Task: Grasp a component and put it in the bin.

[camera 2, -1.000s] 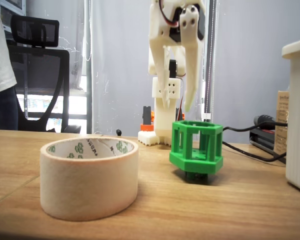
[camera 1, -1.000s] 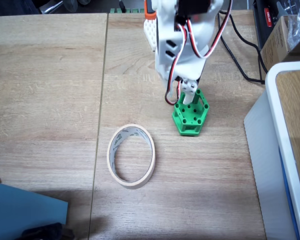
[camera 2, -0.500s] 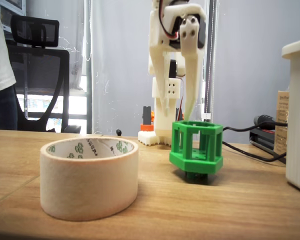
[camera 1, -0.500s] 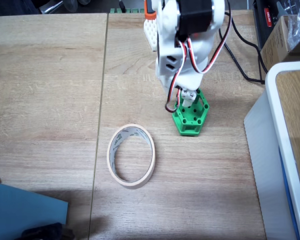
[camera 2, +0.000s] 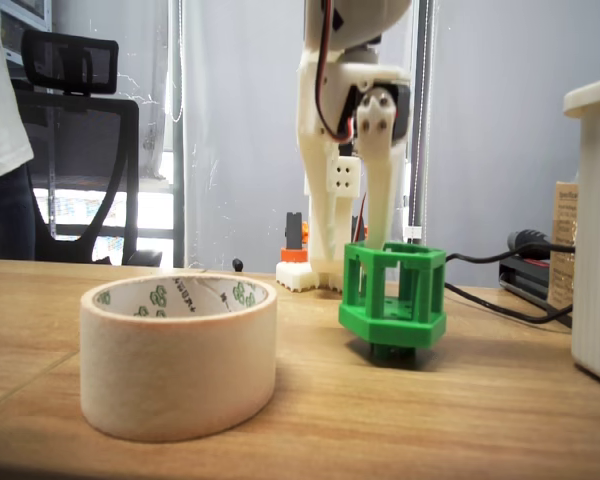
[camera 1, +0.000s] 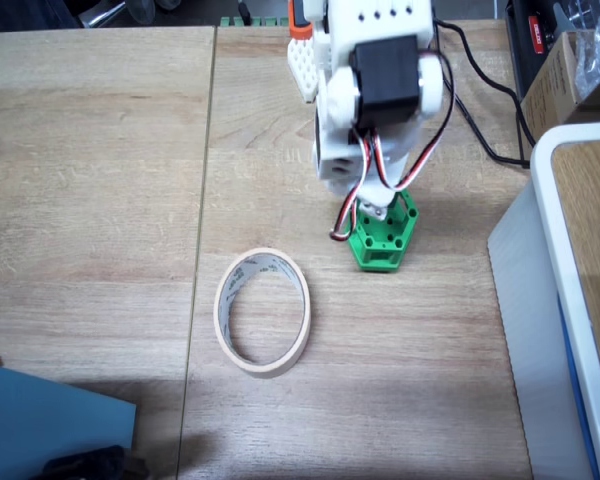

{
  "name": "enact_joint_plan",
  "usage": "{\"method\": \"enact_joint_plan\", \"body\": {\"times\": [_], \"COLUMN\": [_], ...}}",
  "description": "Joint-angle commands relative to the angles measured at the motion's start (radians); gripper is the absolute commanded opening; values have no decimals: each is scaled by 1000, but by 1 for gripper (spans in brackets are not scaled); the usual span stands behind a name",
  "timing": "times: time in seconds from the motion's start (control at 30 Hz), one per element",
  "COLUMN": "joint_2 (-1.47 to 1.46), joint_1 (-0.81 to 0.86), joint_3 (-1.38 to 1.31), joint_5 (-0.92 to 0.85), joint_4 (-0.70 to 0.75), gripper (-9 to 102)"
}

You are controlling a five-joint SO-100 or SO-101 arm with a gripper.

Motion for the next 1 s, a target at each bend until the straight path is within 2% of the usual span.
{"method": "enact_joint_plan", "body": {"times": [0.0, 0.23, 0.47, 0.6, 0.8, 0.97], "joint_2": [-25, -72, -64, -57, -34, 110], "joint_1": [-3, 11, 11, 11, 11, 0], "joint_3": [-61, -61, -55, -49, -60, -54], "joint_5": [-5, 6, 14, 14, 14, 14], "joint_4": [-3, -201, -339, -359, -357, -357], "gripper": [15, 13, 4, 0, 0, 0]}}
